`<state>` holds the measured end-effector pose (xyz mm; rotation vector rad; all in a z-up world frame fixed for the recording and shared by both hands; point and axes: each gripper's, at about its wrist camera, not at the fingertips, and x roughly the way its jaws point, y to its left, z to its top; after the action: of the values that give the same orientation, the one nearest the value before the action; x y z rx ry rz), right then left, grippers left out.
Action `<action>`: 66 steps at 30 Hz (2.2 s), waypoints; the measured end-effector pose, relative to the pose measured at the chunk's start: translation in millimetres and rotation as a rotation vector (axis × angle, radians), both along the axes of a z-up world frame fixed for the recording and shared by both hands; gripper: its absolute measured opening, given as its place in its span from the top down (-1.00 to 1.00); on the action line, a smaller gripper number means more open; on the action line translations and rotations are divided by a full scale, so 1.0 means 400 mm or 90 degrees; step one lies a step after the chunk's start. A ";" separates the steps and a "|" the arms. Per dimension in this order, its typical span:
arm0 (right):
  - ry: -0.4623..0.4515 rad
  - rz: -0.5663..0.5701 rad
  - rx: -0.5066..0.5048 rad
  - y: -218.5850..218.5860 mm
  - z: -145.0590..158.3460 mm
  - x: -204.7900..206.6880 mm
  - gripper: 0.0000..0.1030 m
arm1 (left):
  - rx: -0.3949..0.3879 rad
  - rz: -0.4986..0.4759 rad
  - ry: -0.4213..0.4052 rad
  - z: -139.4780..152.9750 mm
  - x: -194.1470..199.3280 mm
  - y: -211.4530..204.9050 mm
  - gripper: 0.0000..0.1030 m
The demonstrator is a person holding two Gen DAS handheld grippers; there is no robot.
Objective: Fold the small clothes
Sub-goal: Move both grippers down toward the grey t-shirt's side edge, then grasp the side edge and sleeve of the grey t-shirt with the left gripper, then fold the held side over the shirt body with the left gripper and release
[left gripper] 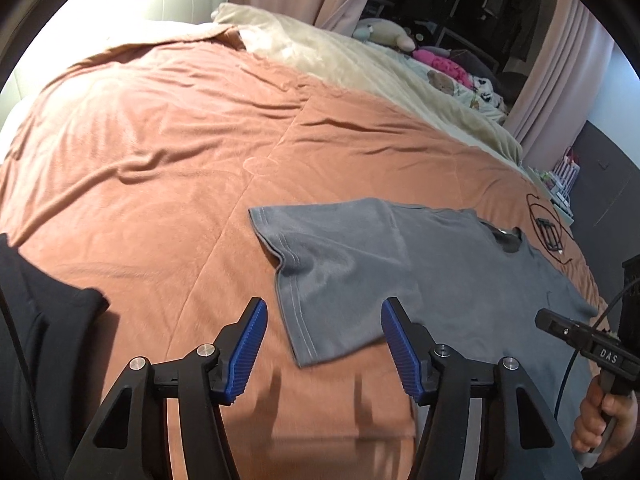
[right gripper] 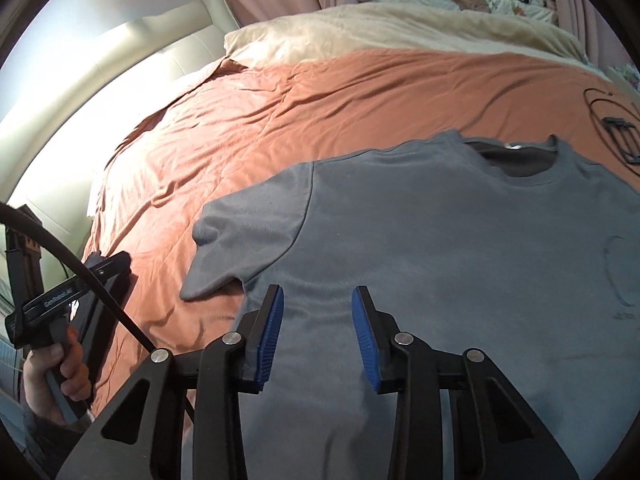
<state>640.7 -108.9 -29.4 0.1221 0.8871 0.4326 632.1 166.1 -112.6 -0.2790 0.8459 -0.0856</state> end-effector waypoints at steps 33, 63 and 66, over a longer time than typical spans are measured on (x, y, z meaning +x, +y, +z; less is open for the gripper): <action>0.137 0.010 0.076 0.215 -0.248 0.292 0.96 | 0.005 -0.034 0.016 -0.017 0.246 -0.034 0.93; 0.025 -0.066 0.028 -0.053 -0.059 0.105 -0.11 | 0.044 -0.178 0.002 0.125 0.237 -0.443 0.92; 0.022 -0.071 0.024 -0.069 -0.055 0.092 -0.11 | 0.047 -0.193 0.013 0.114 0.239 -0.481 0.92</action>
<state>677.5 -136.5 -51.6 0.2130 0.9010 0.3437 727.8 -26.3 -67.2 -0.0813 0.9055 -0.3341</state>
